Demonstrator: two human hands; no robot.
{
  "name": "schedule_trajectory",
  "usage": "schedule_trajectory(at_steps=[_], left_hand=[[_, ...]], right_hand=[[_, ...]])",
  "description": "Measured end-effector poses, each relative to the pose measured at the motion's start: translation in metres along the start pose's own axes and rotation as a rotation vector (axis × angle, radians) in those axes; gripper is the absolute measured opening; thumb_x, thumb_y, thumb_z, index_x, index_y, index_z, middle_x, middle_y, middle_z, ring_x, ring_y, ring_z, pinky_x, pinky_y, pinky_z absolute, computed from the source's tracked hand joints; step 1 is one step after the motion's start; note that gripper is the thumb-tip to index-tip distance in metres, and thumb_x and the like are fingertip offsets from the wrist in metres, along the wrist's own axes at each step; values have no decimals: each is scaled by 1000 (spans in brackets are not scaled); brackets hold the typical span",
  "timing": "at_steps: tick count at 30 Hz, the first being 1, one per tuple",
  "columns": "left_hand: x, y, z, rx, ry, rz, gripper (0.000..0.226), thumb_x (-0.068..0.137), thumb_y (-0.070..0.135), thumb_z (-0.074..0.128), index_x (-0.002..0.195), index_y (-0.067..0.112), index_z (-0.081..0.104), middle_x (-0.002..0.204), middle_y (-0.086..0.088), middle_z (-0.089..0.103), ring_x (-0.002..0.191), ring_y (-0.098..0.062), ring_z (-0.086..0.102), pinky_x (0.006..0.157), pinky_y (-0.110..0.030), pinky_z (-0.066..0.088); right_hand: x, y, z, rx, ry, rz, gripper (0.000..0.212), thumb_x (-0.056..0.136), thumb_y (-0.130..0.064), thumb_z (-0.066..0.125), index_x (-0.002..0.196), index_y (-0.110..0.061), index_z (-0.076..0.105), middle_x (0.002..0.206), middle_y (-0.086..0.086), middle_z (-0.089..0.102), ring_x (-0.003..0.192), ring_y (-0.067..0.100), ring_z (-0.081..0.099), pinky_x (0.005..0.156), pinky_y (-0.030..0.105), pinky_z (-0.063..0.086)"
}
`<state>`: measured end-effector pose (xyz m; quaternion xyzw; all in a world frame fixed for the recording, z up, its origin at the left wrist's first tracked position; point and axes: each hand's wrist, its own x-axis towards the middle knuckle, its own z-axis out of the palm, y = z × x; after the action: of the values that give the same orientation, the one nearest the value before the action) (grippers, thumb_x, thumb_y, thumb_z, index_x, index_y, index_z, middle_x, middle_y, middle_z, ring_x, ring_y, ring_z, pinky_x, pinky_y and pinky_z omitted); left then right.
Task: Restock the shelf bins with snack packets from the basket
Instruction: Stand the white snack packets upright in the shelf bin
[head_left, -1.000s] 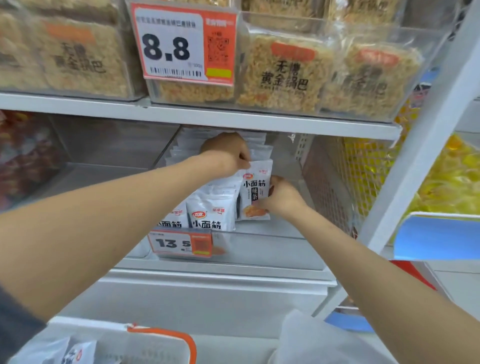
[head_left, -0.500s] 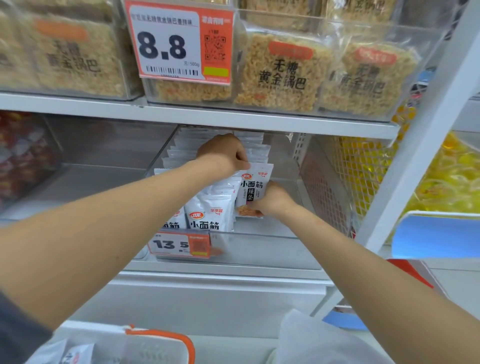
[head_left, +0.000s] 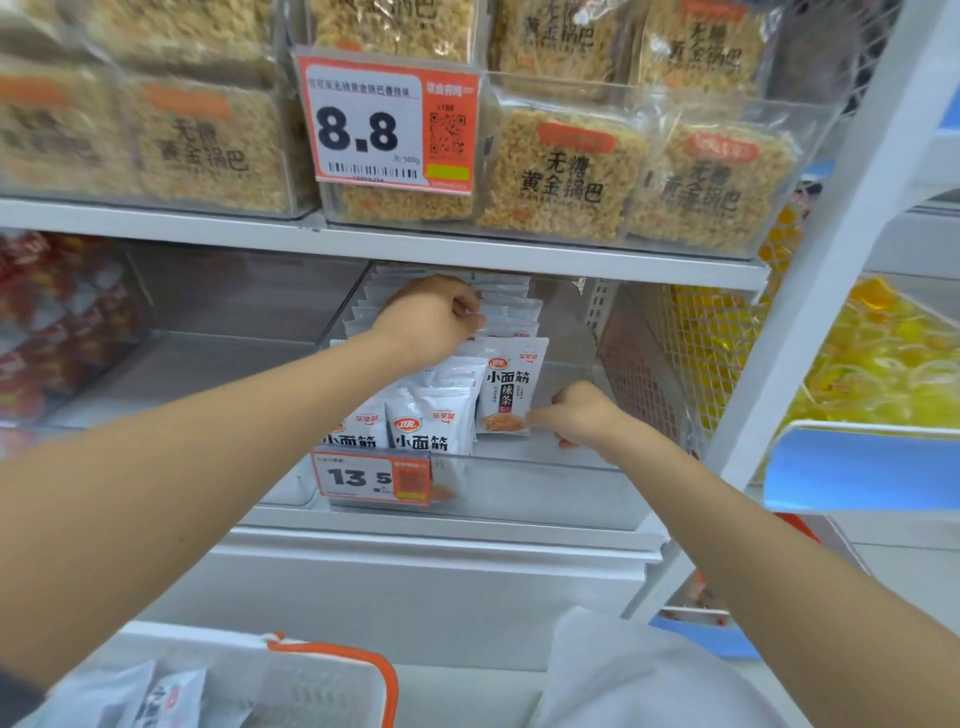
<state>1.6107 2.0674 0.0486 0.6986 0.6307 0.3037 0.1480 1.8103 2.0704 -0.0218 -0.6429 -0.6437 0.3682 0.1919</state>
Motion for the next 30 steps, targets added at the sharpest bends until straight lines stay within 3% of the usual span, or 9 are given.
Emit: schedule_trajectory(at_steps=[2,4,7,11,15,19,23,27,30], left_hand=[[-15,-1,-7,19,41,28,15,91,28,62,101,19,67,95,4,63,95,-20,62,87,-33,52],[-33,0,-15,69,109,42,10,90,25,59,97,20,65,93,4,64,92,-21,61,83,-37,52],[-65,3,-25,57,221,32,6,87,24,59,91,20,57,85,1,63,82,-25,59,75,-42,51],[-114,1,-37,68,283,-51,8,82,26,58,81,23,51,77,1,62,77,-26,57,66,-36,46],[-171,-29,-44,89,248,-165,11,79,27,60,77,23,50,69,6,57,74,-25,56,64,-32,43],[-228,-87,-40,156,102,-321,14,77,28,63,72,24,51,66,8,56,74,-22,56,64,-28,40],[-272,-152,-39,96,-204,-421,10,82,25,67,74,25,61,66,13,53,70,-15,55,64,-25,41],[-306,-212,-42,213,-471,-408,9,85,18,65,89,14,72,78,17,52,80,-6,51,85,-23,45],[-314,-231,-38,348,-694,-403,6,90,15,58,88,21,60,91,-1,48,83,-16,45,77,-26,41]], right_hand=[[-11,-4,-3,-54,91,-56,32,78,-25,71,95,2,68,79,5,58,74,22,53,65,31,42],[-30,-15,-3,-54,258,-143,13,83,-18,66,90,-8,62,79,0,57,79,20,55,67,27,39],[-65,-38,11,31,455,-396,5,81,-9,60,82,-13,58,69,-5,55,72,19,55,65,32,43],[-104,-56,54,86,421,-603,9,79,-7,60,79,-15,56,63,-5,53,63,18,52,64,36,46],[-131,-59,110,102,285,-656,15,80,-7,61,78,-20,53,58,-9,50,55,10,48,59,34,44],[-146,-44,172,-33,80,-627,11,79,-11,61,77,-21,56,60,-5,55,57,11,52,60,39,49],[-152,-25,221,-334,-215,-621,9,84,-18,57,91,-20,61,76,-4,64,75,20,60,67,37,50],[-145,-13,262,-668,-561,-568,25,90,-22,54,114,-19,60,100,1,66,89,21,57,75,32,46],[-143,-3,301,-763,-731,-514,31,89,-22,56,119,-19,57,107,1,66,91,18,56,77,30,46]])
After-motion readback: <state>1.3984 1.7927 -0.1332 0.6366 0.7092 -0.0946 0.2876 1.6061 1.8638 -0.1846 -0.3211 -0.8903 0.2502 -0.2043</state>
